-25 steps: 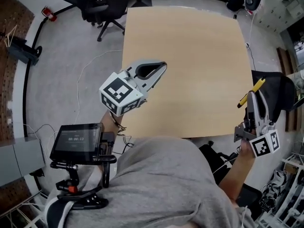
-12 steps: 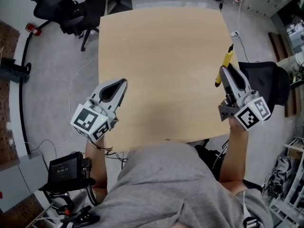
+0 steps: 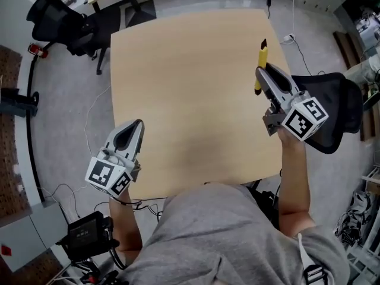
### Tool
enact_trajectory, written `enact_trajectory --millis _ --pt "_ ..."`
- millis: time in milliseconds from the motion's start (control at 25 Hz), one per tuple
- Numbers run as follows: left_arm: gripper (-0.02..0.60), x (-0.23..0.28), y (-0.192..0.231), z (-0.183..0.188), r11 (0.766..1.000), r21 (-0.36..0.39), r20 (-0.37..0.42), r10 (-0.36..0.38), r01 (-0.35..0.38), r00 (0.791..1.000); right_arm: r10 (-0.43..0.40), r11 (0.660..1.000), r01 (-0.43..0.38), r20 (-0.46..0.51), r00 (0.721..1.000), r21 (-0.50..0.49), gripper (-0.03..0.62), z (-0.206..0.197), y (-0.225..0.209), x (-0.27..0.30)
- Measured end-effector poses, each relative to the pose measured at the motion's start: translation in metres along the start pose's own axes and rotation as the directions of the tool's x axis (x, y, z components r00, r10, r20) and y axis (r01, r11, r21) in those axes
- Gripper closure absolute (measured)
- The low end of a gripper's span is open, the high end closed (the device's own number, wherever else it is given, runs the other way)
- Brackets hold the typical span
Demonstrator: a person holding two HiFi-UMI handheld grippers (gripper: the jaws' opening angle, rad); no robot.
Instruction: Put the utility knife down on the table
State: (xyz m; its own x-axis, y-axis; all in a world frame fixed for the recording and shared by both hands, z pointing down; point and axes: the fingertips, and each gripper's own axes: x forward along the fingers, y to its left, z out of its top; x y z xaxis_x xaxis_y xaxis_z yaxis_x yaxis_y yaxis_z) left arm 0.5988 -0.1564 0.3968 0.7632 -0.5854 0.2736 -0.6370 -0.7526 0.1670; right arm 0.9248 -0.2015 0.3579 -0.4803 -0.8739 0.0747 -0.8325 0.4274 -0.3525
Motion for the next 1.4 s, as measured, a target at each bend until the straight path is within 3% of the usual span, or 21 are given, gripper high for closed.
enact_trajectory --millis 320,800,1080,1400 --pt "0.577 -0.004 -0.003 -0.015 0.997 -0.023 -0.038 0.07 -0.071 0.997 0.01 1.0 -0.009 -0.059 0.998 0.018 0.477 -0.02 -0.045 0.024" --pt "0.577 0.004 0.007 -0.02 0.993 -0.061 -0.083 0.098 -0.103 0.992 -0.007 1.0 0.012 -0.165 0.986 0.029 0.477 -0.057 -0.104 0.084" --pt "0.577 -0.002 0.01 -0.031 0.987 -0.083 -0.12 0.125 -0.135 0.985 -0.027 0.999 0.032 -0.28 0.96 0.013 0.477 -0.103 -0.144 0.125" --pt "0.577 0.013 0.011 -0.036 0.988 -0.096 -0.145 0.104 -0.118 0.984 -0.066 0.997 0.05 -0.381 0.922 -0.051 0.477 -0.123 -0.182 0.158"
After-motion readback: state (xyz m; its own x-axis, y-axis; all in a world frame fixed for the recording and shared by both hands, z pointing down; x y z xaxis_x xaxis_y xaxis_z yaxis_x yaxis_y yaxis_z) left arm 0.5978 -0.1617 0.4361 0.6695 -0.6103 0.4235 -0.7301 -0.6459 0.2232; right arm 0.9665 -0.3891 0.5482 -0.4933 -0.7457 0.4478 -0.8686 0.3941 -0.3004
